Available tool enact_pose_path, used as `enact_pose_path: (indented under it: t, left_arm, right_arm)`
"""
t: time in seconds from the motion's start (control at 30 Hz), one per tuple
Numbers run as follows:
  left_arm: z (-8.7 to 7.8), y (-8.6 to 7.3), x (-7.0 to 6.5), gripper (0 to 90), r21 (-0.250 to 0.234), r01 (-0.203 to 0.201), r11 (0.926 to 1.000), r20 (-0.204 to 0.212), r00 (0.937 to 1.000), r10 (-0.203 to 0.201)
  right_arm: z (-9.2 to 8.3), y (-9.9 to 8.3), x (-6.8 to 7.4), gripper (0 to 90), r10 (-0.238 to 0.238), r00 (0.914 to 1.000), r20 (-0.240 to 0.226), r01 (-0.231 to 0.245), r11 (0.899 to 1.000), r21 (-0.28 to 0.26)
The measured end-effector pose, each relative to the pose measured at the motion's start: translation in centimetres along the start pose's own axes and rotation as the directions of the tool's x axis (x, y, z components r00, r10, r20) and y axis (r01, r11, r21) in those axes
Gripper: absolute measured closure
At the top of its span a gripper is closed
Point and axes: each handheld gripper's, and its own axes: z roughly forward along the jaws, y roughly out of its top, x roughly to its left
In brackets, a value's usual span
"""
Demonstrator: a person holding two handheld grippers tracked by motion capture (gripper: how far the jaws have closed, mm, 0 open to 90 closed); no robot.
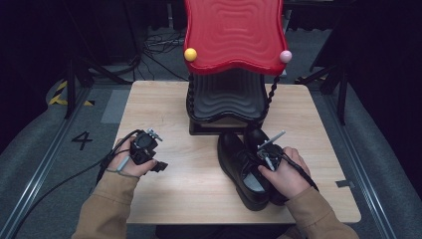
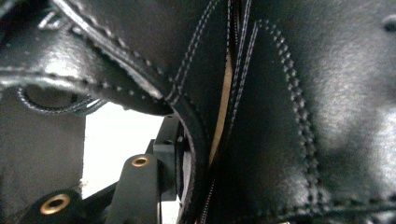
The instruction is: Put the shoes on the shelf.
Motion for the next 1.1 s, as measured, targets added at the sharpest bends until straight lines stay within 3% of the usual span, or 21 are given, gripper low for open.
enact_pose_path:
  t: [0.07,0.13,0.2,0.53,0.77,0.97,1.0,1.1]
  left_arm:
    - [0.1,0.1,-0.1,35.7,-0.004,0.001,1.0000,0.002,1.0000,-0.001]
    - [0.1,0.2,0.0,35.7,0.002,-0.008,1.0000,0.003,1.0000,0.008]
    - [0.2,0.3,0.0,35.6,-0.001,-0.013,0.9999,0.002,0.9999,0.013]
    - [0.2,0.3,0.0,35.7,0.002,-0.005,1.0000,0.006,1.0000,0.005]
    - [0.3,0.3,0.3,35.7,0.000,-0.003,1.0000,0.006,1.0000,0.003]
    - [0.2,0.4,0.5,35.7,-0.005,-0.002,1.0000,0.009,1.0000,0.002]
    - [0.2,0.4,0.5,35.7,-0.007,-0.003,1.0000,0.012,0.9999,0.003]
    - [0.1,0.4,0.6,35.7,-0.009,-0.007,0.9999,0.013,0.9999,0.007]
  right_arm:
    - [0.0,0.0,0.0,61.0,-0.005,1.0000,0.001,0.005,1.000,0.000]
    - [0.1,-0.1,0.2,60.9,-0.058,0.9983,0.004,0.058,0.998,0.003]
    - [0.1,-0.2,0.3,61.0,-0.071,0.9974,0.007,0.071,0.997,0.001]
    - [0.1,0.4,0.1,64.6,-0.036,0.9993,0.009,0.035,0.999,0.041]
    - [-0.6,0.6,-0.9,80.2,0.032,0.9984,-0.047,-0.029,0.997,0.065]
    - [-1.0,0.6,-0.7,81.7,0.062,0.9975,-0.034,-0.060,0.996,0.063]
    - [-1.4,0.7,-0.6,82.5,0.067,0.9977,-0.012,-0.067,0.996,0.055]
    - [-2.1,0.7,-0.6,82.9,0.062,0.9980,-0.016,-0.060,0.996,0.065]
